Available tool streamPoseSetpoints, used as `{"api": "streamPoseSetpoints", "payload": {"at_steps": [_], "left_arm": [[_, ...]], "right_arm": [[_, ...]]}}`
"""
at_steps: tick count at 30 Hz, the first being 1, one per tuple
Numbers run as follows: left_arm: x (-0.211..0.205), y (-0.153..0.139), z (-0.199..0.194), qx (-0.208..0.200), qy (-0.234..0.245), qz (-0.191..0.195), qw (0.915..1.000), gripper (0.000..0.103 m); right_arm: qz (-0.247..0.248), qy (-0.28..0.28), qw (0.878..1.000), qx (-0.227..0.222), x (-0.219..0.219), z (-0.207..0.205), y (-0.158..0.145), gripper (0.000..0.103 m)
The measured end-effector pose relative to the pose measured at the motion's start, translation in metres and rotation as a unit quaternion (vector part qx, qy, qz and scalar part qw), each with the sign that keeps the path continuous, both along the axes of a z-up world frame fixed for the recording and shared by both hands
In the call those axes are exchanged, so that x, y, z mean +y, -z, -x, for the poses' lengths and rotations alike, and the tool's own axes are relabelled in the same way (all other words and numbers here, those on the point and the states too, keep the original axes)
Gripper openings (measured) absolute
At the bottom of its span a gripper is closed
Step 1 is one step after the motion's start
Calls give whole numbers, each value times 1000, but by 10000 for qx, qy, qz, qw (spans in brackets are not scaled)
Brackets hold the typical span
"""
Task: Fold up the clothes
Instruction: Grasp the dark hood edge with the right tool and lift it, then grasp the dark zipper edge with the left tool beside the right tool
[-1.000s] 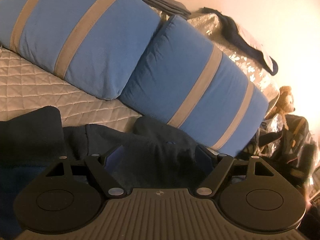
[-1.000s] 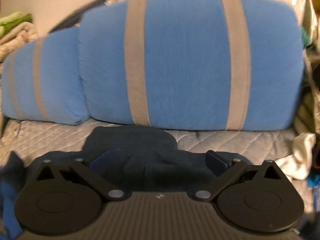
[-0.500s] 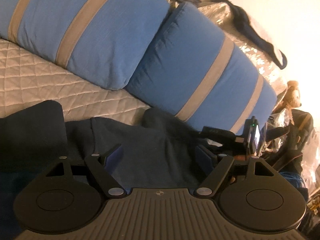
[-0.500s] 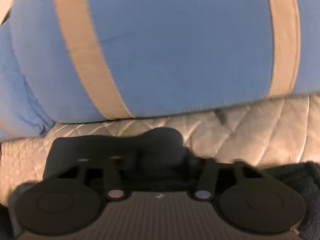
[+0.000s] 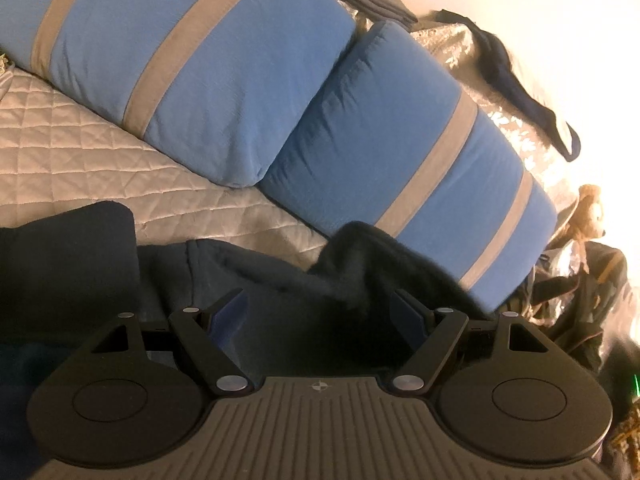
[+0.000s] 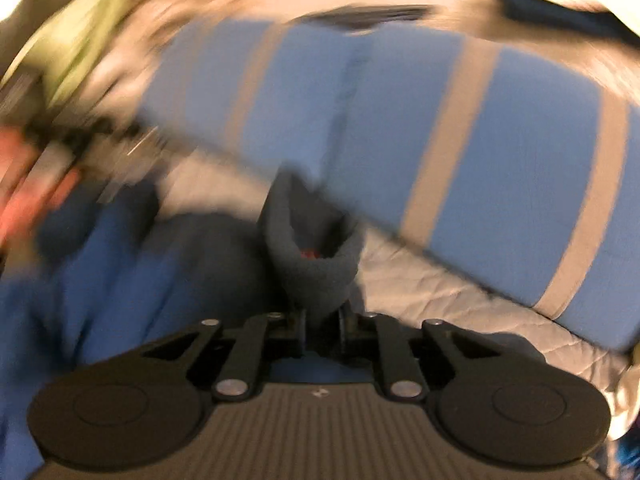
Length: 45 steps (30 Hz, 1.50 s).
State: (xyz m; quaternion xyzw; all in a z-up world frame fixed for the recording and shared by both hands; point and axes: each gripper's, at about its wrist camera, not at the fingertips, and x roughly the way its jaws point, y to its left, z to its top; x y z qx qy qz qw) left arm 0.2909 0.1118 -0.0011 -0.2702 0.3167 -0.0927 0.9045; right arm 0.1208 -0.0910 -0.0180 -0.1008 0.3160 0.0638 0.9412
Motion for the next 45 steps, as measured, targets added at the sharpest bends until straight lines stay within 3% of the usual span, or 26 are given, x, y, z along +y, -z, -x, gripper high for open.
{"api": "streamPoseSetpoints", "payload": {"at_steps": [2,5,7,9,10,14,17,19,22,24,30,37,39,41,42,45], "left_arm": [[-1,-1,1,-5,-9,13,10000,78],[-4,-2,3,-39,4,-9,10000,78],[-5,-3,4,-56,11,-27,10000,78],[-7,-3,4,-64,15,-75,10000,78],[-8,-3,4,-64,19,-100,9999,78],[-7,-3,5,-54,3,-165,9998,78],[-9,-2,3,26,46,-253,9997,78],[-17,-1,1,186,195,-581,9979,78],[-34,4,3,196,722,-1171,9903,78],[-47,8,6,94,1080,-1618,9808,78],[-72,25,7,-5,1434,-2526,9569,78],[-93,53,-12,76,1058,-3844,9170,76],[-96,62,-15,112,1038,-4161,9033,68],[-97,71,-16,158,1118,-4470,8874,49],[-98,73,-13,110,1220,-4590,8799,47],[-99,75,-3,-52,1518,-4921,8572,37]], "right_arm": [[262,-182,9988,378,17,16,15,15],[350,5,9960,826,27,28,33,37],[439,318,9951,824,28,30,36,55],[256,537,9969,508,25,34,25,98],[120,605,9977,290,25,38,18,103],[-144,921,9955,-147,34,39,1,103],[188,1097,9936,-183,43,18,5,103],[385,1306,9905,-170,47,2,15,101],[612,1583,9854,-109,49,-14,33,82],[673,1683,9834,-55,47,-17,41,69],[1001,1837,9779,-49,44,-18,53,60],[1764,1614,9706,-287,63,-16,55,58],[1931,1590,9676,-330,65,-16,55,41],[1902,1628,9677,-291,62,-13,53,33],[1830,1641,9690,-259,58,-10,52,23],[1613,1610,9736,-87,49,1,54,19]]}}
